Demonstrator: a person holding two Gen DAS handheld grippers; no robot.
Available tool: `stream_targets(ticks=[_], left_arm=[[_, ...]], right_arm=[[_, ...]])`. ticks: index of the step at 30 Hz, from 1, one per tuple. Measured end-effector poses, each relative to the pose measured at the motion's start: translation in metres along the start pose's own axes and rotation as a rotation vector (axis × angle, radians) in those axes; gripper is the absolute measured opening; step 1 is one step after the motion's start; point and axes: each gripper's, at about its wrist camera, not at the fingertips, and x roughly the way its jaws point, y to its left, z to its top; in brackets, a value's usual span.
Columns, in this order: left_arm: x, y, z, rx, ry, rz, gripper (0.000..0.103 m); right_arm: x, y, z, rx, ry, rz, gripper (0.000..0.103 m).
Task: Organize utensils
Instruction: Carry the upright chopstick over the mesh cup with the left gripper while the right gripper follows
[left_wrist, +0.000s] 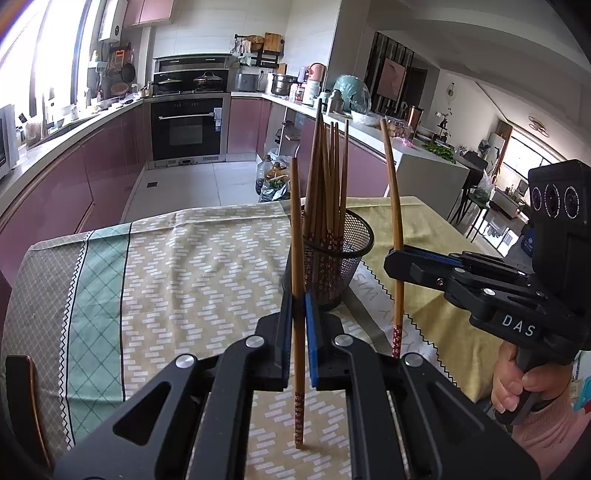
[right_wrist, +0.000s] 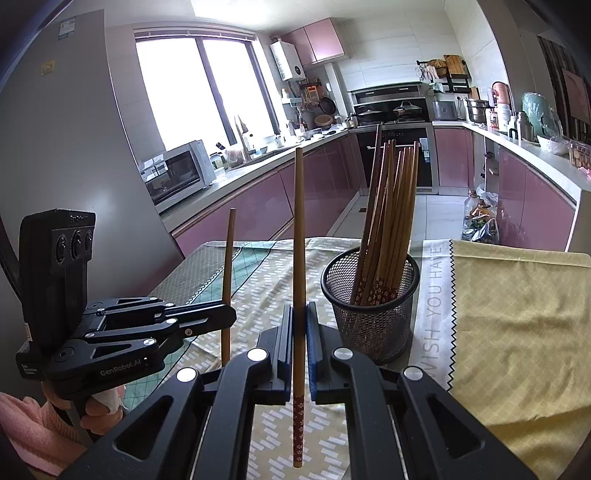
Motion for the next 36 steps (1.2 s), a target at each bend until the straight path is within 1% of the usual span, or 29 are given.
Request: stream_targets(ticks=[36], left_arm=[[-0.005, -0.003, 0.014, 0.010, -0.026, -0.016, 0.008]], right_arm=[[-0.006, -0.003, 0.014, 0.001, -0.049, -0.020, 0.006]])
